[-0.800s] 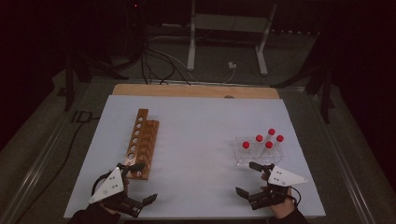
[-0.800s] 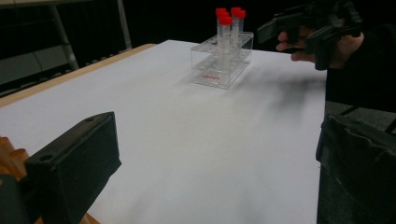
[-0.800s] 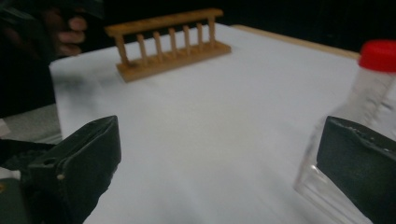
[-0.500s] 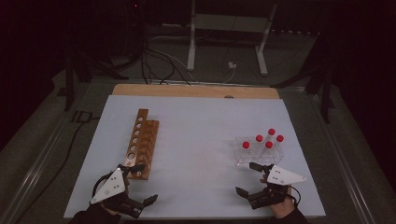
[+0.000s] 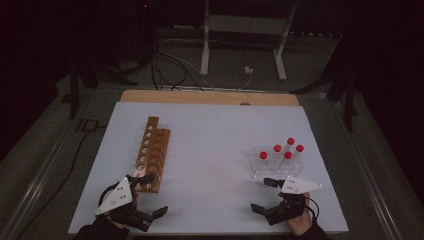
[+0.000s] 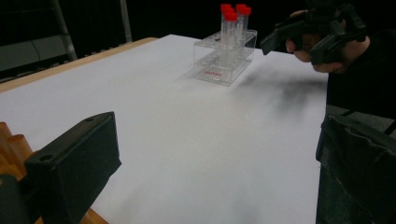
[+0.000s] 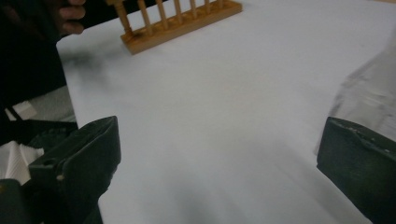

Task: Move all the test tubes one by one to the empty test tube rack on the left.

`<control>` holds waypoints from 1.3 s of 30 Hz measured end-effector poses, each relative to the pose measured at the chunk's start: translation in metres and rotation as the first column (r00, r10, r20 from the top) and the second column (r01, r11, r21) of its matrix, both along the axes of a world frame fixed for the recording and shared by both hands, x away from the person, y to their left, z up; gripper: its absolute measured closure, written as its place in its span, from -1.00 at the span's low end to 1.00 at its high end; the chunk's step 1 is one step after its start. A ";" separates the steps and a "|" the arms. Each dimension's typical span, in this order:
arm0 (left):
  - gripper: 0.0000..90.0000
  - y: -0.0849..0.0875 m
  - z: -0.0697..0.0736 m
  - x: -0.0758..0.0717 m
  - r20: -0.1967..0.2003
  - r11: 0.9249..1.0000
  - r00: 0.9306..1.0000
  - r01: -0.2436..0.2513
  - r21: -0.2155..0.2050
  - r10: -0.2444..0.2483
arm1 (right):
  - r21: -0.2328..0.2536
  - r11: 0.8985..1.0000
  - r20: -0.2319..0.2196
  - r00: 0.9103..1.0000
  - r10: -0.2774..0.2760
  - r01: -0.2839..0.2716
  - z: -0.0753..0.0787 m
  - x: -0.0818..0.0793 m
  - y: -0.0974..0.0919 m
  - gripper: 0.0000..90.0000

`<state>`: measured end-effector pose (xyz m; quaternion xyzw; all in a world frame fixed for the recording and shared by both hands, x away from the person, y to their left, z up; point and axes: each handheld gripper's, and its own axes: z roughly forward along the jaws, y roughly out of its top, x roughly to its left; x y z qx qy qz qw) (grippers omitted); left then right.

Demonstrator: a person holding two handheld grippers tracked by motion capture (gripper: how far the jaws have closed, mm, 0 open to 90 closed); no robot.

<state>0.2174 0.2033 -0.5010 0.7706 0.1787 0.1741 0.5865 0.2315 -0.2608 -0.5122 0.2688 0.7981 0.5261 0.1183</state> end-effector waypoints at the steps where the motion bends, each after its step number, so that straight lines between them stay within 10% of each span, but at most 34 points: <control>1: -0.99 0.000 0.000 0.000 0.000 1.000 1.000 0.000 0.000 0.000 | -0.009 1.000 0.002 1.000 0.003 -0.003 0.001 -0.001 0.002 -1.00; 26: -0.99 0.000 0.000 0.000 0.001 1.000 1.000 0.000 -0.004 0.000 | 0.031 0.999 0.097 0.994 -0.046 0.043 0.044 -0.013 0.009 -1.00; 33: -0.99 0.000 0.000 0.001 -0.001 1.000 1.000 -0.001 -0.010 0.001 | 0.049 0.990 0.135 0.981 -0.136 0.131 0.054 -0.010 0.006 -1.00; 39: -0.99 0.000 0.000 0.001 0.001 1.000 1.000 -0.001 -0.011 0.001 | 0.059 0.961 0.142 0.951 -0.275 0.270 0.056 -0.004 0.005 -1.00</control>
